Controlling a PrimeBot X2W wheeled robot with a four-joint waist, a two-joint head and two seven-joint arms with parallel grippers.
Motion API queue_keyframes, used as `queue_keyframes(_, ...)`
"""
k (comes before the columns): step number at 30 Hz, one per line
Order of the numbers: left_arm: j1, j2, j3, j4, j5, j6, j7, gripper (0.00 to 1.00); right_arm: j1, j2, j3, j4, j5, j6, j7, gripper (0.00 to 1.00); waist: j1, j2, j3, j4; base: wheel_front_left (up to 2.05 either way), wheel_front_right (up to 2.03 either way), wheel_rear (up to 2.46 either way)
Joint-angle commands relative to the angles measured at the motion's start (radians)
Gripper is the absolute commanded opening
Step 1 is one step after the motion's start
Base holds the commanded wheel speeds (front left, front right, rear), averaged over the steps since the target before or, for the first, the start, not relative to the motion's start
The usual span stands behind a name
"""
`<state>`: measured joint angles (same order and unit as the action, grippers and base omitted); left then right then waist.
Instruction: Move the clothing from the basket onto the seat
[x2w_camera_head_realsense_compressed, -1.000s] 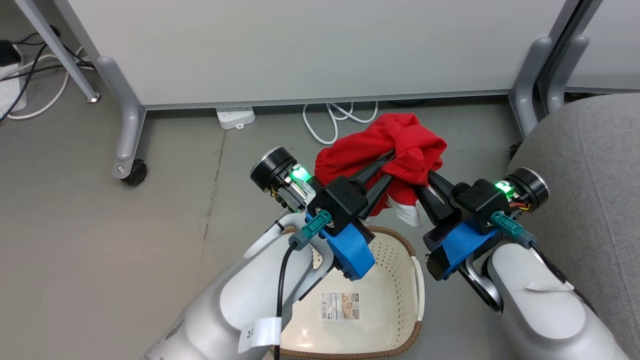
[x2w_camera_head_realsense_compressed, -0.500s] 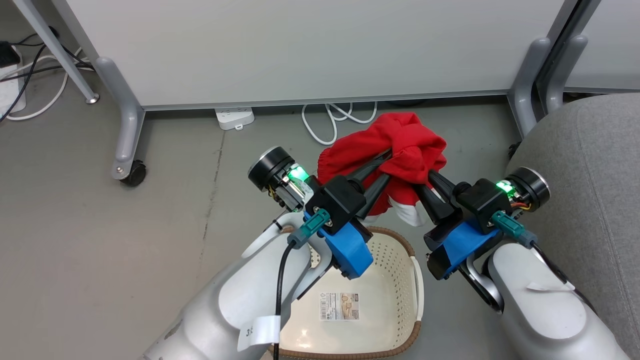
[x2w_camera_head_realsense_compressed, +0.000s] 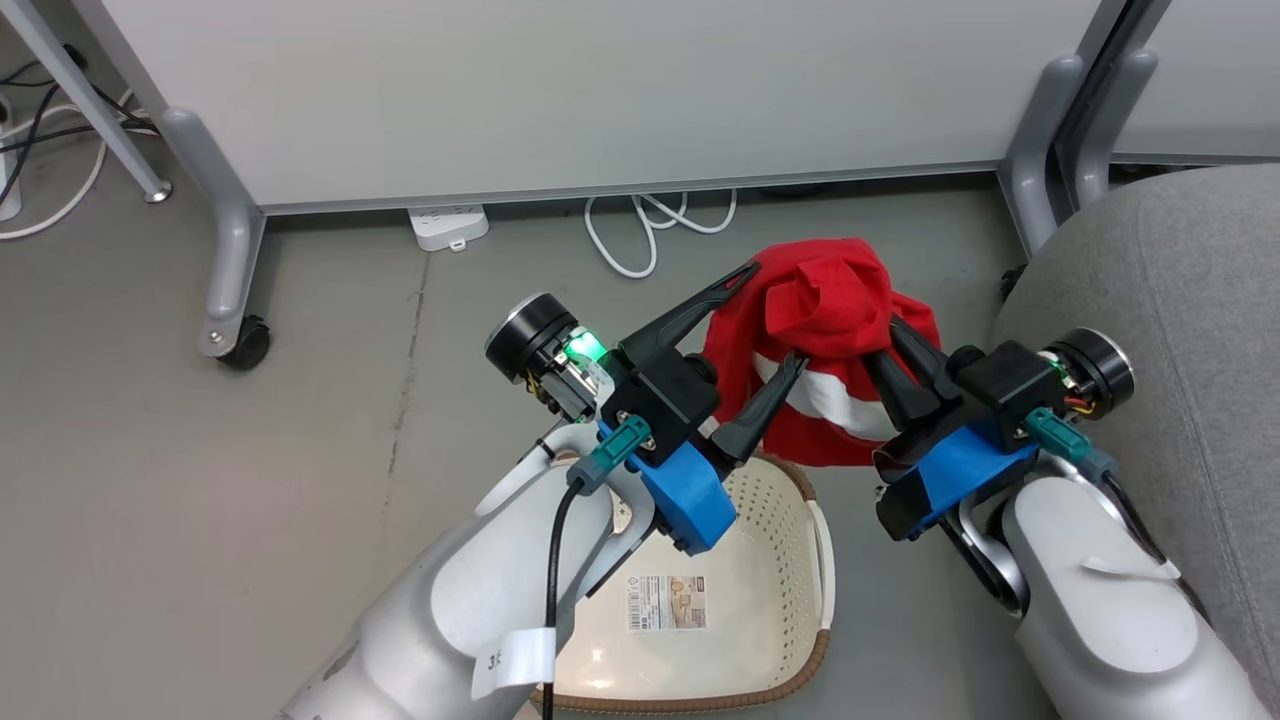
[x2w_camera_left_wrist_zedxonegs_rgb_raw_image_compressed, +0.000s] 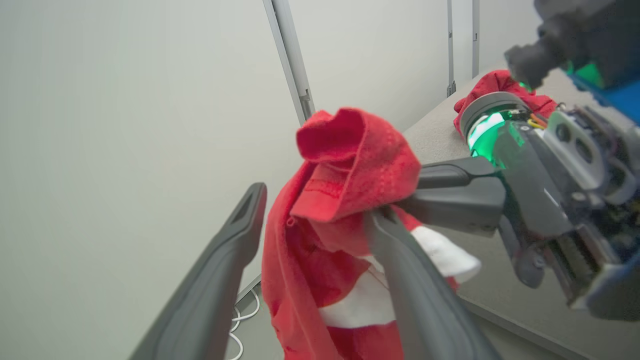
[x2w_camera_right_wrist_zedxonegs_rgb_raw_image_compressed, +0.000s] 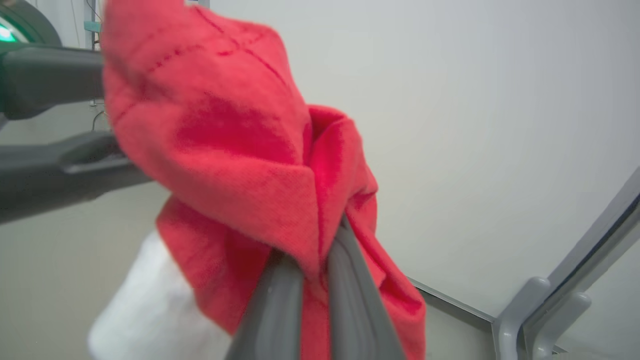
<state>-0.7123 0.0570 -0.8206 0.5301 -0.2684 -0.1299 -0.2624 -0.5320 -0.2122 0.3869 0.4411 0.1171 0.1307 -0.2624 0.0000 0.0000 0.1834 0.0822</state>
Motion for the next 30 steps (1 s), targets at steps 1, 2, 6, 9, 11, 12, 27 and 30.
queue_keyframes(1, 0.008, 0.004, 0.004, 0.002, 0.007, -0.001, -0.003, 1.00, 0.005, 0.002, -0.008, -0.005, 0.005, 0.000, -0.004, 0.00, 0.0000, 0.0000, 0.008, -0.010, 0.00, 0.00, 0.00)
queue_keyframes(2, 0.006, 0.004, 0.004, 0.002, 0.006, -0.001, -0.003, 1.00, 0.003, 0.003, -0.020, -0.009, 0.004, 0.000, -0.004, 0.00, 0.0000, 0.0000, 0.014, -0.017, 0.00, 0.00, 0.00)
queue_keyframes(6, -0.001, 0.010, -0.004, -0.002, 0.010, -0.001, -0.003, 1.00, -0.007, 0.009, -0.069, -0.028, -0.004, 0.000, -0.004, 0.00, 0.0000, 0.0000, 0.042, -0.051, 0.00, 0.00, 0.00)
queue_keyframes(9, -0.011, 0.013, -0.007, -0.009, 0.014, -0.001, -0.003, 1.00, -0.011, 0.015, -0.112, -0.048, -0.008, 0.000, -0.004, 0.00, 0.0000, 0.0000, 0.067, -0.083, 0.00, 0.00, 0.00)
queue_keyframes(11, -0.015, 0.015, -0.007, -0.015, 0.017, -0.001, -0.003, 1.00, -0.010, 0.020, -0.145, -0.065, -0.012, 0.000, -0.004, 0.00, 0.0000, 0.0000, 0.083, -0.107, 0.00, 0.00, 0.00)
queue_keyframes(12, -0.017, 0.016, -0.007, -0.017, 0.017, -0.001, -0.003, 1.00, -0.009, 0.021, -0.162, -0.072, -0.013, 0.000, -0.004, 0.00, 0.0000, 0.0000, 0.090, -0.118, 0.00, 0.00, 0.00)
queue_keyframes(27, -0.024, 0.033, -0.063, -0.061, 0.026, -0.001, -0.003, 1.00, 0.073, 0.058, -0.418, -0.198, -0.027, 0.000, -0.004, 0.00, 0.0000, 0.0000, 0.164, -0.300, 0.00, 0.00, 0.00)
queue_keyframes(30, -0.027, 0.033, -0.082, -0.066, 0.022, -0.001, -0.003, 1.00, 0.096, 0.061, -0.461, -0.223, -0.027, 0.000, -0.004, 0.00, 0.0000, 0.0000, 0.175, -0.328, 0.00, 0.00, 0.00)
